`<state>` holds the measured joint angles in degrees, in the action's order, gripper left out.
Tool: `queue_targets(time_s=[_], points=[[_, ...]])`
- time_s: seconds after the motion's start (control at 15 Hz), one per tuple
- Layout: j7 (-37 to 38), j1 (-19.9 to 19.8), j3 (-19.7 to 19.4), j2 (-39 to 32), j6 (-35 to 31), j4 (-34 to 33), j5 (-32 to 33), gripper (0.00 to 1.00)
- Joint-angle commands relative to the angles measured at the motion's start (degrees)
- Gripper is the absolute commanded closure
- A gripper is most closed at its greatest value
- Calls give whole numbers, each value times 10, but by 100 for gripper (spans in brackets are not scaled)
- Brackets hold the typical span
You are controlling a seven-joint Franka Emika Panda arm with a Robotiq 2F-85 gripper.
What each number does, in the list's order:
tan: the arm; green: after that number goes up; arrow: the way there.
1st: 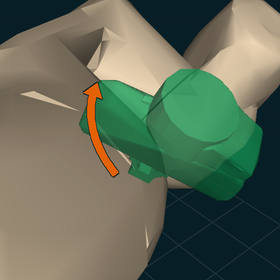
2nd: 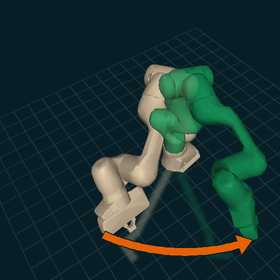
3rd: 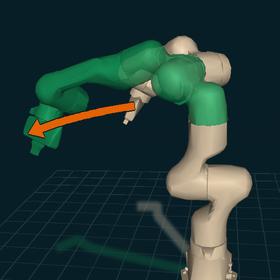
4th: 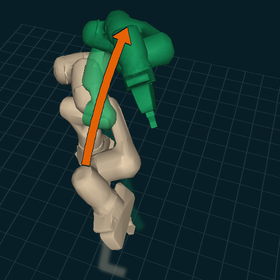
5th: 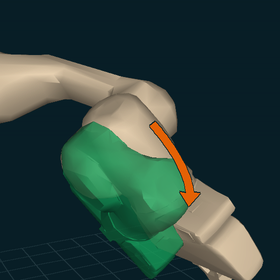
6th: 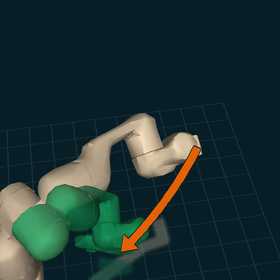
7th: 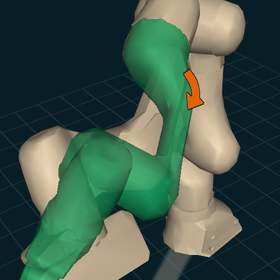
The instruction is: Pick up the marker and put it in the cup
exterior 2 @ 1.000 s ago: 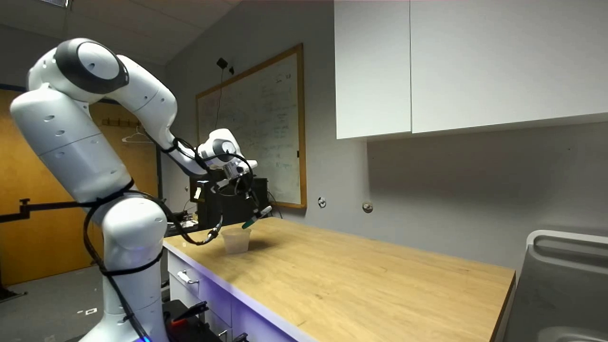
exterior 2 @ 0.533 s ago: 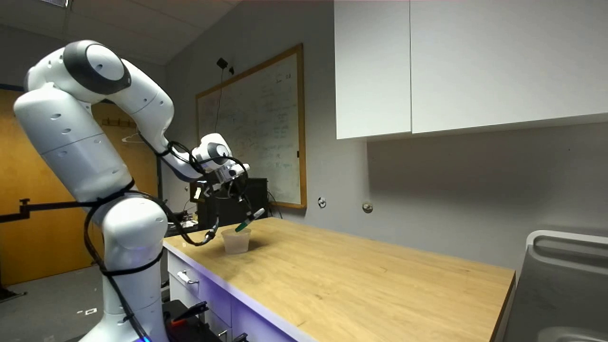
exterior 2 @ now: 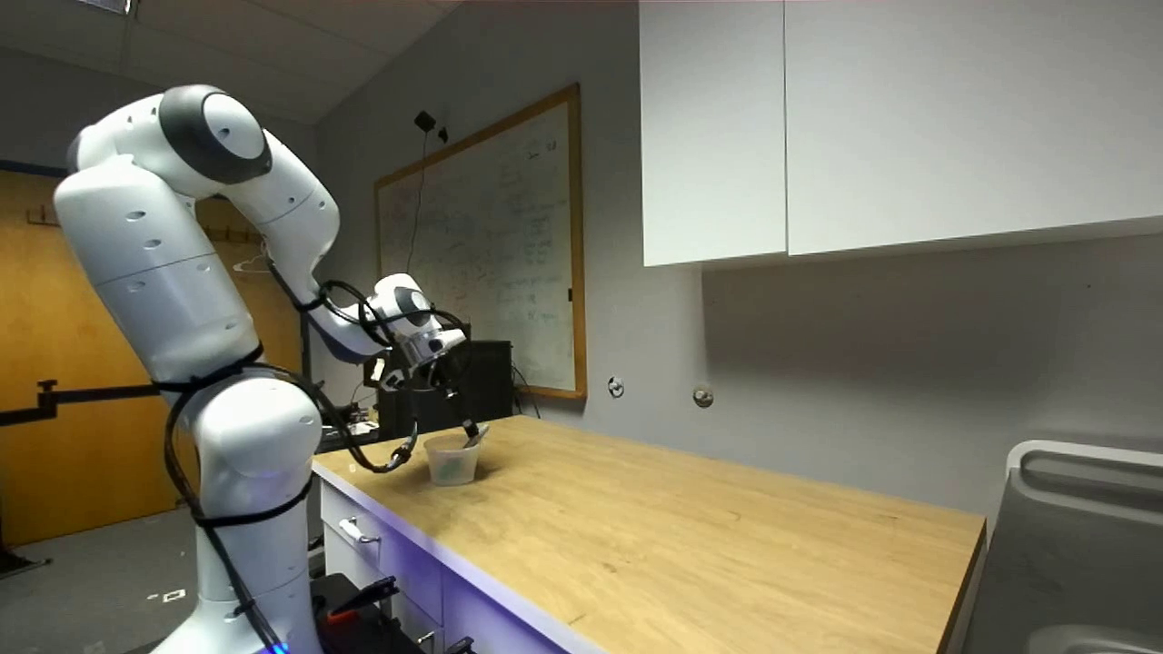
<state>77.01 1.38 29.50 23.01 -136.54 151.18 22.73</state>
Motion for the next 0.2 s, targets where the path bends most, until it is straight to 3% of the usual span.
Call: queue_targets(time_s=[0.0,0.13], points=[[18,18,-4,-19,24,-15,18,27],[18,24,-6,-23,31,-18,16,14]])
